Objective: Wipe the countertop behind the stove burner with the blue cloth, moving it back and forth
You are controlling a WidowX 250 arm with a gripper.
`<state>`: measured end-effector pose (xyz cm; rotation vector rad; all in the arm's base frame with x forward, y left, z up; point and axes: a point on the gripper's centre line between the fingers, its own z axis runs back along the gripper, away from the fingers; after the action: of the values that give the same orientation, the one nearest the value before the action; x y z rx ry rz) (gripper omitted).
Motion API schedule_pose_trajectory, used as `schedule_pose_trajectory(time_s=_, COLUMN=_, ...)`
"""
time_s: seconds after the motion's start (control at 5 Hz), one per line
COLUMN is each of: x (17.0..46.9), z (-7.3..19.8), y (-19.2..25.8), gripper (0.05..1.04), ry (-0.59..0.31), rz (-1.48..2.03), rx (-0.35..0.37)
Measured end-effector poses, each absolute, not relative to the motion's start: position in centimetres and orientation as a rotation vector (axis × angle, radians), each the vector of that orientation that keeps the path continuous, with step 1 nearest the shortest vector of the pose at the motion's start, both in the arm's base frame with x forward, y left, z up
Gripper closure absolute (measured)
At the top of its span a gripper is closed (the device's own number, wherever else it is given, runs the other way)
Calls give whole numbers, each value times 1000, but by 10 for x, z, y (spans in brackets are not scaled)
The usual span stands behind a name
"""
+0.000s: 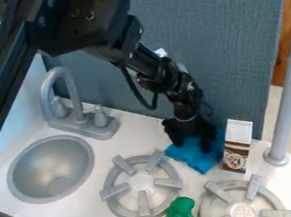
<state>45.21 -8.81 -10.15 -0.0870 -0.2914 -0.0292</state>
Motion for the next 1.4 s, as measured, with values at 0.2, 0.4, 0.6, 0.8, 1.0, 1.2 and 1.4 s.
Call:
schedule_pose_trajectory(time_s=0.2, x=449, z=-102, y=-88, gripper=83, ry=-296, rz=-34, rx=-84)
schedule_pose_trajectory(time_s=0.4, x=451, z=-101, y=-82, gripper=83, ry=-312, rz=-18, rx=-57)
schedule_pose_trajectory(time_s=0.6, x=459, z=-101, y=-65, gripper=83, ry=-335, rz=25, rx=13)
schedule_pose_trajectory(time_s=0.8, x=464, z=-100, y=-28, gripper=83, ry=-354, rz=103, rx=70)
schedule_pose_trajectory(time_s=1.0, x=464, z=-100, y=0, gripper=83, ry=-352, rz=174, rx=90)
schedule_pose_trajectory(time_s=1.2, x=461, z=-100, y=28, gripper=83, ry=-327, rz=243, rx=118)
schedule_pose_trajectory(time_s=1.4, x=455, z=-100, y=60, gripper=83, ry=-308, rz=309, rx=142)
